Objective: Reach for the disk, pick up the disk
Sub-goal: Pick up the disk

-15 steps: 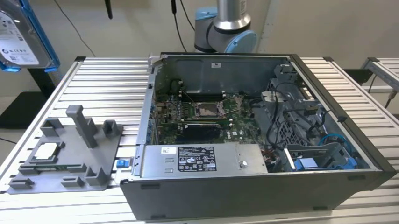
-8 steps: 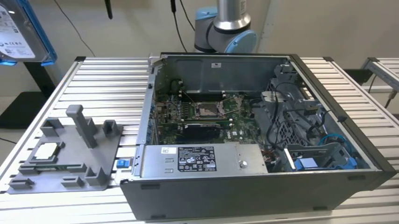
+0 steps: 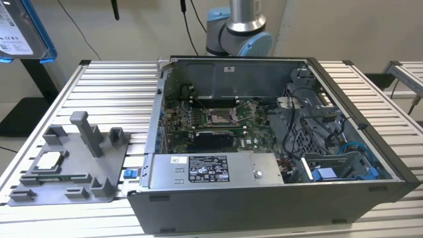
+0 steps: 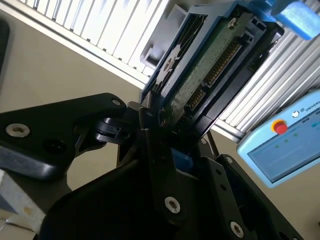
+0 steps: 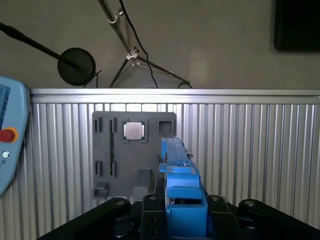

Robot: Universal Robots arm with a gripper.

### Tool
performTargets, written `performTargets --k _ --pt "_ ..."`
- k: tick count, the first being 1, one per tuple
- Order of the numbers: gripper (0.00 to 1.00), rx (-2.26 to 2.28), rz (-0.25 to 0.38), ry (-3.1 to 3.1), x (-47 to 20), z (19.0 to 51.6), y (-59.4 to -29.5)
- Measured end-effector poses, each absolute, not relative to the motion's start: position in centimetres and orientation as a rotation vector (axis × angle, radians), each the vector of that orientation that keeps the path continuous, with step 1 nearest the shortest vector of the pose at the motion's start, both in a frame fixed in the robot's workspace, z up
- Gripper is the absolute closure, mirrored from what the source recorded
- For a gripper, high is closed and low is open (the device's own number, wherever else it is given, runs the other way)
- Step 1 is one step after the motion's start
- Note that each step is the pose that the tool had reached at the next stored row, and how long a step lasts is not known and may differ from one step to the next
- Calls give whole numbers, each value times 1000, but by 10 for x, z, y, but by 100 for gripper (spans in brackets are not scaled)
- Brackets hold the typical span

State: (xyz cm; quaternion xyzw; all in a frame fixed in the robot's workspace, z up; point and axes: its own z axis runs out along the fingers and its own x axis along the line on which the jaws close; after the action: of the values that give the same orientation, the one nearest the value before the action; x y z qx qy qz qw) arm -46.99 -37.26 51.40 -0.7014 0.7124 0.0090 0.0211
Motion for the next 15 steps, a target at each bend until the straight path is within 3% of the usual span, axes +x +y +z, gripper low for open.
performTargets --k 15 --pt "100 -2173 29 2208 -468 514 -373"
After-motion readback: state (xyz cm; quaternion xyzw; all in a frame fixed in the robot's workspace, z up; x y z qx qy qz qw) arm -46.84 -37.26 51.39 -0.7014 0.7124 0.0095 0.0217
